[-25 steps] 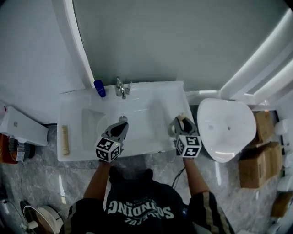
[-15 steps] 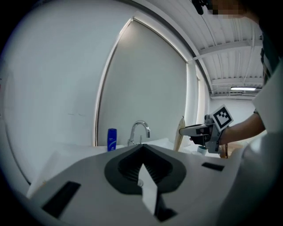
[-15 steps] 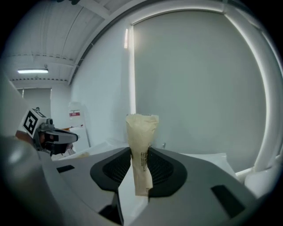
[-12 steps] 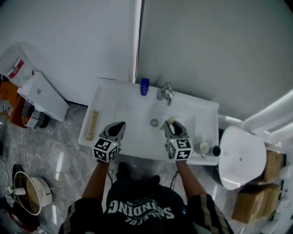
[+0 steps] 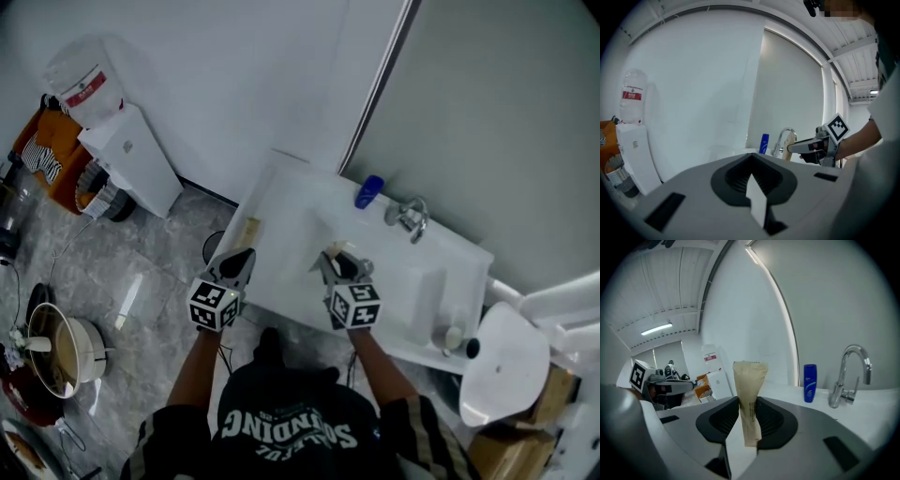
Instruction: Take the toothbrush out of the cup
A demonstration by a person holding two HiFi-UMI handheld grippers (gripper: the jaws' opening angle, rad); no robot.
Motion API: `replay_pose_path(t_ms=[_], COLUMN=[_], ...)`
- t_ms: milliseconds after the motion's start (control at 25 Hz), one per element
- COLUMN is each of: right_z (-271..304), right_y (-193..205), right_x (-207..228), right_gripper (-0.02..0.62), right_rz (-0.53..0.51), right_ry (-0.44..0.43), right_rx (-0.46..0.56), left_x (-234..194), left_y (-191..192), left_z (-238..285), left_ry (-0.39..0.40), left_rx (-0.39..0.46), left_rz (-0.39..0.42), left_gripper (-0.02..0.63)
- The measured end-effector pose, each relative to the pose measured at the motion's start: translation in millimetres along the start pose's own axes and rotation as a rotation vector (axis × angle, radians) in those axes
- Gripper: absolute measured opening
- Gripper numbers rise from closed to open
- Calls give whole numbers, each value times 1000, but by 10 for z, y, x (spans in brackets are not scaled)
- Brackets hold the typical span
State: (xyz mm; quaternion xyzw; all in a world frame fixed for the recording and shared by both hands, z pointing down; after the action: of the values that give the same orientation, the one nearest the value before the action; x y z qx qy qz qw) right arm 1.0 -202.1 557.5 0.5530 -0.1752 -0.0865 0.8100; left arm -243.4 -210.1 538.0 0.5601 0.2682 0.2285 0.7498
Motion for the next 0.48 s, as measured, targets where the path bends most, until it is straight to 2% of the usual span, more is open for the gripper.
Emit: replay_pose_path(t_ms=[320,480], right_z=[542,745], right_y=[250,458], right_x=[-630,-769], right_gripper=[101,98], right_rz=[69,218], right_ry=[-113,-137], right_rx=[-97,-165], left_x=[-521,-686], left_y=[137,188], left_z=[-252,-314], left_ry=[-62,-82], left_rx=[-10,-17], left_rz=[-35,-51], left_gripper=[-2,-2])
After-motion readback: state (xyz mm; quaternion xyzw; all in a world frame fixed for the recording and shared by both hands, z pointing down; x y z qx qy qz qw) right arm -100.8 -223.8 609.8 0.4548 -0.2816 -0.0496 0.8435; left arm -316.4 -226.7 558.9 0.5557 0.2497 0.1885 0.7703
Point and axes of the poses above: the fingertips, and each gripper's own axes: z forward along the fingers, x to its right, y out of its underside, the point moved 6 cm from there along -z, backward along the fingers, and after that the axes turned 6 degrees about x, right-handed, at the moved point
